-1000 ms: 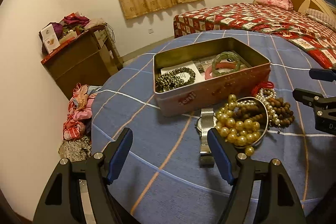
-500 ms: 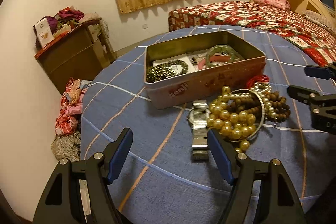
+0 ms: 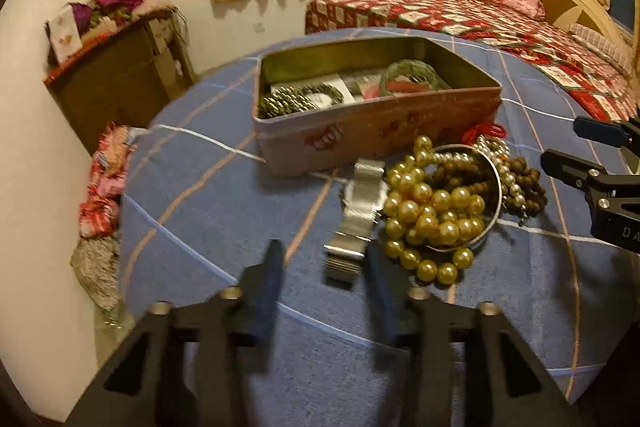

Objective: Organize jewelry
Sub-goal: 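Lower the left tool onto the silver mesh watch band and close it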

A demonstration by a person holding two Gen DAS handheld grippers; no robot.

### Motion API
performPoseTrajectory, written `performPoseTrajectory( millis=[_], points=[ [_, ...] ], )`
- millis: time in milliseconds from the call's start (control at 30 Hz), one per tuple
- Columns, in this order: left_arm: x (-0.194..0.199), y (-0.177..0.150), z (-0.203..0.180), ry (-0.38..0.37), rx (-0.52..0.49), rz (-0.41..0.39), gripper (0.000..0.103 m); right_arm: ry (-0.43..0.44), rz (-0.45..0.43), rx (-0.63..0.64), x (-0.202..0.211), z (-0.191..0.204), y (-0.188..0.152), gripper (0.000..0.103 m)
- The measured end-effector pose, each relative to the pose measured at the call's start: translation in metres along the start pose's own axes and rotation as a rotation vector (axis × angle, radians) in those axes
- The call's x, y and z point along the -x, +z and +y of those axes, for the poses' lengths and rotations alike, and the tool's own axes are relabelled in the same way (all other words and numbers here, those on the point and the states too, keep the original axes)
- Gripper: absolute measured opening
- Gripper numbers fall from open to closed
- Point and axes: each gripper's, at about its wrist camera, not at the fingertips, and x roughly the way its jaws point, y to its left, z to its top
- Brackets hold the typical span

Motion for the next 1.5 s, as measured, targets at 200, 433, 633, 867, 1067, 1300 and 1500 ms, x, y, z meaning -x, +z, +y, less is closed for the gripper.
performPoseTrajectory(
  millis=[200,433,633,867,1067,1300,1500],
  points=[
    [0.006,0.002,0.005,-0.021,0.005,-0.021,0.019,-0.001,0.009,0.013,-0.003,0.004,-0.003,0.071],
    [0.030,0.014,0.034,0.104,0.048,-0.121,0.019,0.009,0.014,-0.012,-0.004,-0.004,-0.002,0.071],
    [0.006,0.003,0.035,0.128,0.040,-0.062,0.017,0.054,0.014,0.009,-0.004,0.004,0.000,0.071],
    [0.000,0.001,0.042,0.103,0.067,-0.047,0.017,0.115,0.039,-0.013,-0.007,0.002,0.001,0.071],
    [-0.002,0.002,0.041,0.090,0.062,-0.046,0.016,0.165,0.050,0.037,-0.007,0.017,0.000,0.069],
    [0.000,0.002,0.041,0.089,0.065,-0.053,0.016,0.188,0.080,0.044,-0.014,0.020,0.002,0.015],
    [0.013,0.006,0.041,0.083,0.074,-0.087,0.016,0.141,-0.001,0.024,0.006,0.012,-0.001,0.002]
  ],
)
